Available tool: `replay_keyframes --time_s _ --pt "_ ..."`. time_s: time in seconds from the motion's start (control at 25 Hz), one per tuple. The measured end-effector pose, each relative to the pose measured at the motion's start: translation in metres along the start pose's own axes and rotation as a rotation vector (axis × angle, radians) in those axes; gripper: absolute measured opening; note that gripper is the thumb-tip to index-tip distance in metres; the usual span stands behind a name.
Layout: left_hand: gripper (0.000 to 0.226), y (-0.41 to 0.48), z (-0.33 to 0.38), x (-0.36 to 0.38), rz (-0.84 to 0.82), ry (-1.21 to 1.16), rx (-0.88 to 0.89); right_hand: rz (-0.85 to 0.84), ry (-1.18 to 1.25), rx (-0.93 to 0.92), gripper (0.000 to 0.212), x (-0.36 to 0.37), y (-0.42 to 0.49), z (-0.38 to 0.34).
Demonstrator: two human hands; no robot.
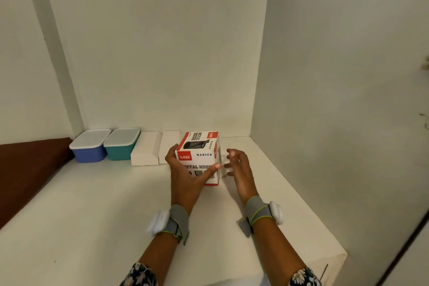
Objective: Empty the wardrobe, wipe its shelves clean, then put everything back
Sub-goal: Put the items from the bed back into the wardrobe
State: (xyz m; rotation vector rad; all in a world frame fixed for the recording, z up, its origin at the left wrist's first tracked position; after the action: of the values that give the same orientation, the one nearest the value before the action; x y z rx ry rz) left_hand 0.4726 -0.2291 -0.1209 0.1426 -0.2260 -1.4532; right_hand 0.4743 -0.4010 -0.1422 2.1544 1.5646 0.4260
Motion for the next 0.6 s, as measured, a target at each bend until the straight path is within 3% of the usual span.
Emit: replay_keyframes --time_s 0.08,0.2,0.32,0.48,0.6 --pt "0.096 0.004 0.005 0.021 -0.031 -0.048 0.022 -0.006 -0.006 -0.075 0.059 -0.002 -0.004 -0.012" --pt "0.072 0.012 0.015 0.057 -0.093 -0.071 0.038 0.114 -0.058 -0.134 0.062 -0.017 -0.001 -0.018" --pt "0.052 0.023 0.015 0.091 -0.139 0.031 0.078 0.254 -0.034 -0.121 0.047 -0.039 0.010 -0.011" --pt "0.047 0.040 -0.005 0.112 -0.035 0.283 0.062 0.281 -0.032 -0.100 0.045 -0.054 0.024 0.007" --pt "0.048 0.054 -0.022 0.125 -0.074 0.199 0.030 0.303 -0.034 -0.072 0.044 -0.063 0.041 0.035"
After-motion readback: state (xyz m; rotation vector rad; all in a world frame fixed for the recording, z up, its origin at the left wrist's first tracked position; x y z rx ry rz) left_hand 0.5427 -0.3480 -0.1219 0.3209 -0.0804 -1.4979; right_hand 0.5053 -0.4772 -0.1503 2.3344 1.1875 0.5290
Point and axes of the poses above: each hand's wrist, its own y-axis towards the middle knuckle, its own x-axis out of the palm, z = x × y, the point moved 8 cm from there along y, towards the middle knuckle, and after that the axes turned 14 degrees about -x, right-handed, at the moved point
